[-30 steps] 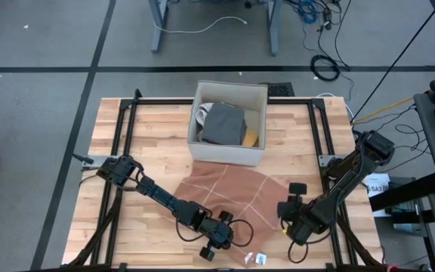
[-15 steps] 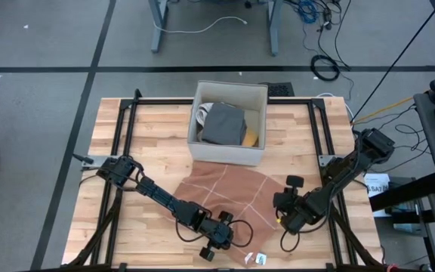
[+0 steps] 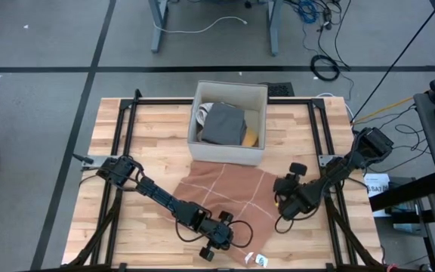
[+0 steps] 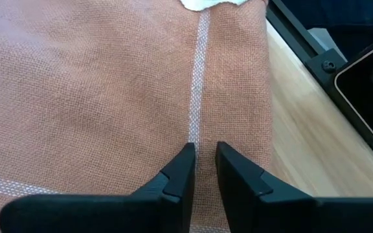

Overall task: Fold towel
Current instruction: Fold the brown towel with white checkered lines

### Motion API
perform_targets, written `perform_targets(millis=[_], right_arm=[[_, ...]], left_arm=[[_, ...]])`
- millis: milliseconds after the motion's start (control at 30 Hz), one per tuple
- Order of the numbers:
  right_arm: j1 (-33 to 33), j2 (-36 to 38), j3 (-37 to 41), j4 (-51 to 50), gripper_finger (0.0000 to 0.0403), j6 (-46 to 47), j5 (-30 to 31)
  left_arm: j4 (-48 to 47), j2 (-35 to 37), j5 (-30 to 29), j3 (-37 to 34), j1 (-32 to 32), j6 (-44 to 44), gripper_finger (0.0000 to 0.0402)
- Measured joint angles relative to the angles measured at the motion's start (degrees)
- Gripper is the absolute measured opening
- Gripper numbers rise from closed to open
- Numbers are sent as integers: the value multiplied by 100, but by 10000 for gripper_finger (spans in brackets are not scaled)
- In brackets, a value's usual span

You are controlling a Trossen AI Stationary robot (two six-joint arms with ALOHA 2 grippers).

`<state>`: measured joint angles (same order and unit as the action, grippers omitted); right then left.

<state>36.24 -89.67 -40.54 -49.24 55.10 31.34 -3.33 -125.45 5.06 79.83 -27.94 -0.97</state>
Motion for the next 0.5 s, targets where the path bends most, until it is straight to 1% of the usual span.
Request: perform_targets(millis=[133, 200, 367, 433, 500], right_arm=[[-102, 0, -3, -617, 105, 252, 342], [-124, 0, -3, -733, 105, 279, 433], [-70, 71, -22, -570, 105, 274, 313], [24, 115, -105, -508, 105, 251, 278], [157, 187, -213, -464, 105, 233, 272]], left_arm=[[0, 0, -4, 0, 0, 4, 71], [5, 0, -37, 0, 0, 45, 71], [-44, 137, -663, -17, -44, 334, 71], [-139, 246, -947, -37, -36, 461, 71], [-87, 350, -1104, -42, -18, 537, 71]])
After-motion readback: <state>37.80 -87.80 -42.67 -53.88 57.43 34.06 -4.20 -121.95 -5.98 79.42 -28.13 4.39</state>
